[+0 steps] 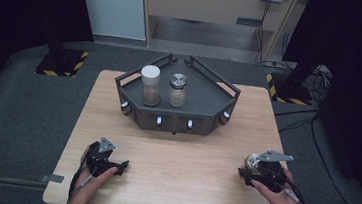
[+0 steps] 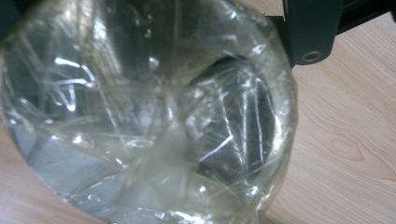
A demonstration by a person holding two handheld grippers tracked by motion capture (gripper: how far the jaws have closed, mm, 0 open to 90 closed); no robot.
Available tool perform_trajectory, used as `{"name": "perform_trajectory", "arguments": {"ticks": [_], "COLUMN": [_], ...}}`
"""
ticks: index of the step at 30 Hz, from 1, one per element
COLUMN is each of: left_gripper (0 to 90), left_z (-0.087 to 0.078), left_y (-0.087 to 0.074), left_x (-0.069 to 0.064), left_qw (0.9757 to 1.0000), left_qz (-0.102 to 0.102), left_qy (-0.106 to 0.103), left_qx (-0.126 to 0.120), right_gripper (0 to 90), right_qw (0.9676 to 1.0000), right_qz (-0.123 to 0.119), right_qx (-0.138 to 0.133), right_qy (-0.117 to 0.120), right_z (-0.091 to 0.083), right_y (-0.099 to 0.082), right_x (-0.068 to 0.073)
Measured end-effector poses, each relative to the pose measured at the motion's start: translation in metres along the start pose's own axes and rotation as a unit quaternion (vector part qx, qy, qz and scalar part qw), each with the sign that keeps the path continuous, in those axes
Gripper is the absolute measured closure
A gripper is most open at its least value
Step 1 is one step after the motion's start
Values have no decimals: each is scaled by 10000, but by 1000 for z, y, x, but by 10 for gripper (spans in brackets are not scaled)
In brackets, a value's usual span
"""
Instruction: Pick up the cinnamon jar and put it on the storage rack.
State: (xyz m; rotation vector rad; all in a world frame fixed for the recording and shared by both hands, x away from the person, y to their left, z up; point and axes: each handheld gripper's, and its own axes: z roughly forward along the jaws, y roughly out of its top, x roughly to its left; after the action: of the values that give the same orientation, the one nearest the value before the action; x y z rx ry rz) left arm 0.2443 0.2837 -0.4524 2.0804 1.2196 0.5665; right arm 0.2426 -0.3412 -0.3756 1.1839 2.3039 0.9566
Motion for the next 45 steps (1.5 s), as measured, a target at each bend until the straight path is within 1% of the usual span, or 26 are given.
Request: {"name": "perform_trajectory", "arguments": {"ticks": [8, 19, 27, 28, 30, 39, 45], "left_gripper": [0, 0, 0, 0, 0, 0, 0], "left_z": [0, 1, 1, 1, 1, 1, 1], "left_y": [0, 1, 1, 1, 1, 1, 1], "left_x": [0, 0, -1, -1, -1, -1, -1], "left_qw": [10000, 10000, 10000, 10000, 10000, 10000, 10000], "left_qz": [0, 9, -2, -2, -2, -1, -2], "left_qy": [-1, -11, -1, -1, -1, -2, -3], "left_qx": [2, -5, -8, -7, -7, -6, -5], "right_gripper": [311, 311, 311, 311, 311, 311, 311], "right_qw": [9999, 9999, 9999, 9998, 9997, 9995, 9992], "right_qz": [-130, -122, -131, -180, -192, -288, -396], "right_qx": [-61, -69, -82, -90, -94, -96, -67], "right_qy": [-55, -70, -69, -79, -78, -57, -36], "right_z": [-8, -11, -15, -16, -16, -15, -11], "right_y": [15, 25, 36, 38, 41, 60, 71], "right_x": [3, 5, 5, 5, 6, 10, 12]}}
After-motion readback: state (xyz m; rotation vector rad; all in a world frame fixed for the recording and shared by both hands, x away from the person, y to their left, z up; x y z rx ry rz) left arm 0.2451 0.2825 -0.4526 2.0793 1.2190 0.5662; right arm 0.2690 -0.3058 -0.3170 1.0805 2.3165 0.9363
